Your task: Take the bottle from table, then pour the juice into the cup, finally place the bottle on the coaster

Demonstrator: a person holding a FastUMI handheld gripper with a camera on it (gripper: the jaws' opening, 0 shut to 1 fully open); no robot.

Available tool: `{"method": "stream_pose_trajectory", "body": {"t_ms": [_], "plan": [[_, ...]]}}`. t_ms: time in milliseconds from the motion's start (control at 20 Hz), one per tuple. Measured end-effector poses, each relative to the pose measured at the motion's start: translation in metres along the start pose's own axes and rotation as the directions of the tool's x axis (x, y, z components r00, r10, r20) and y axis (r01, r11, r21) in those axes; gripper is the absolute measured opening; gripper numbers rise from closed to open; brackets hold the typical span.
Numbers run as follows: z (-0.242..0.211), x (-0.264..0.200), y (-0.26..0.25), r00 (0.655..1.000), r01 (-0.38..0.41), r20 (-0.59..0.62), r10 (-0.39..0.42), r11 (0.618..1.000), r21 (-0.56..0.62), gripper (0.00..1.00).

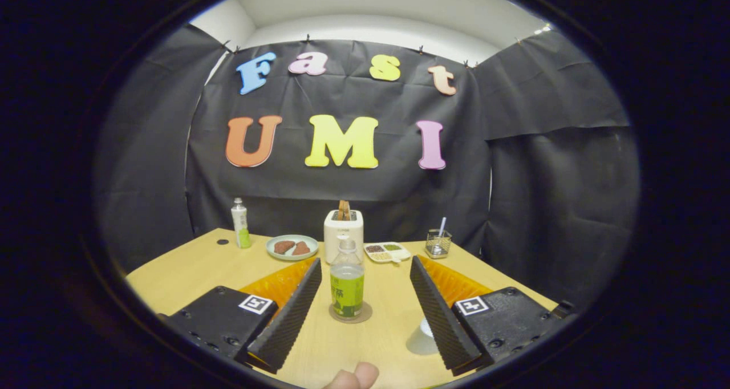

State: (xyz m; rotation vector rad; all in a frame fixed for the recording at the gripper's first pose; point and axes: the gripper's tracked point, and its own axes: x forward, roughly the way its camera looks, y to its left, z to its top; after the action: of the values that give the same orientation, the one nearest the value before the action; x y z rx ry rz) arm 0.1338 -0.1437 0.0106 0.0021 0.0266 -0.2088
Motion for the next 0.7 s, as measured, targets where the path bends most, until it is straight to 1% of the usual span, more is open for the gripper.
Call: {"method": "stream_pose_trajectory", "body": {"t_ms": [100, 200, 300, 400, 450, 550, 600, 700], "plan": [[0.003, -0.025, -0.009, 1.000, 0.024, 0.018, -0.023, 0.999, -0.034, 1.00], [0.004, -0.048, -0.002, 0.999, -0.012, 0.038, 0.014, 0.999, -0.051, 1.00], [-0.006, -0.065, 0.000, 0.999, -0.044, 0.024, 0.045, 0.998, -0.049, 1.00], [-0.021, -0.083, -0.002, 0.998, -0.057, 0.003, 0.057, 0.997, -0.046, 1.00], [-0.026, -0.091, -0.005, 0.998, -0.057, 0.003, 0.057, 0.998, -0.032, 1.00], [-0.026, -0.104, -0.006, 0.996, -0.080, 0.029, 0.079, 0.995, 0.052, 1.00], [-0.026, -0.111, -0.010, 0.997, -0.078, 0.035, 0.076, 0.993, 0.084, 1.00], [-0.025, -0.122, -0.012, 0.995, -0.086, 0.054, 0.080, 0.990, 0.113, 1.00]]}}
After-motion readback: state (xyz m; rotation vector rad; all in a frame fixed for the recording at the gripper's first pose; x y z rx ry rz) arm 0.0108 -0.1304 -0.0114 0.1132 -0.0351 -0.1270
